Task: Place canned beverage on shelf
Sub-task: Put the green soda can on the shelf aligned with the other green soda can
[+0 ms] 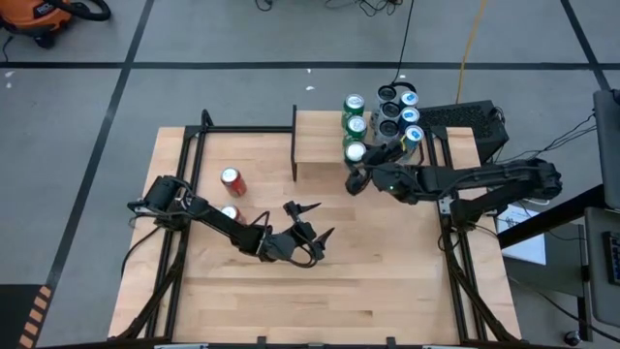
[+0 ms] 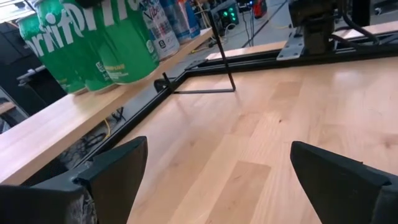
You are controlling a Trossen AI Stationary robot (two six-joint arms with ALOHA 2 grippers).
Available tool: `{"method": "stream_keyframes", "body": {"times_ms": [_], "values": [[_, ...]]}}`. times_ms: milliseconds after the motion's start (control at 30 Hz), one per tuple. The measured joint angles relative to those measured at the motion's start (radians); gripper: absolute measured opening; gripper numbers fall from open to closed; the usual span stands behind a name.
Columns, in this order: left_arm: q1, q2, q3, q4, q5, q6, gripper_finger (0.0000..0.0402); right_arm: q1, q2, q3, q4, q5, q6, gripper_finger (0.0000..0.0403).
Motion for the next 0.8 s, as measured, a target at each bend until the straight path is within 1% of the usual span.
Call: {"method": "stream_keyframes", "body": {"times_ms": [100, 333, 500, 700, 800], "values": [[0.000, 0.000, 0.000, -0.010, -0.003, -0.001, 0.0393, -0.032, -0.002, 0.000, 0.003, -0.004, 0.001, 0.0286], [0.000, 0.000, 0.000, -0.013, -0.003, -0.001, 0.0393, -0.096, -0.003, 0.000, 0.019, -0.083, 0.008, 0.0286], [0.000, 0.000, 0.000, -0.012, -0.003, -0.003, 0.0393, -0.126, -0.003, 0.000, 0.045, -0.095, -0.016, 0.0286], [0.001, 0.000, 0.000, -0.012, -0.003, -0.003, 0.0393, -0.178, 0.000, 0.000, 0.045, -0.180, -0.016, 0.0286], [0.001, 0.000, 0.000, -0.012, -0.003, -0.004, 0.0393, -0.195, 0.004, 0.000, 0.045, -0.203, -0.016, 0.0289]]}}
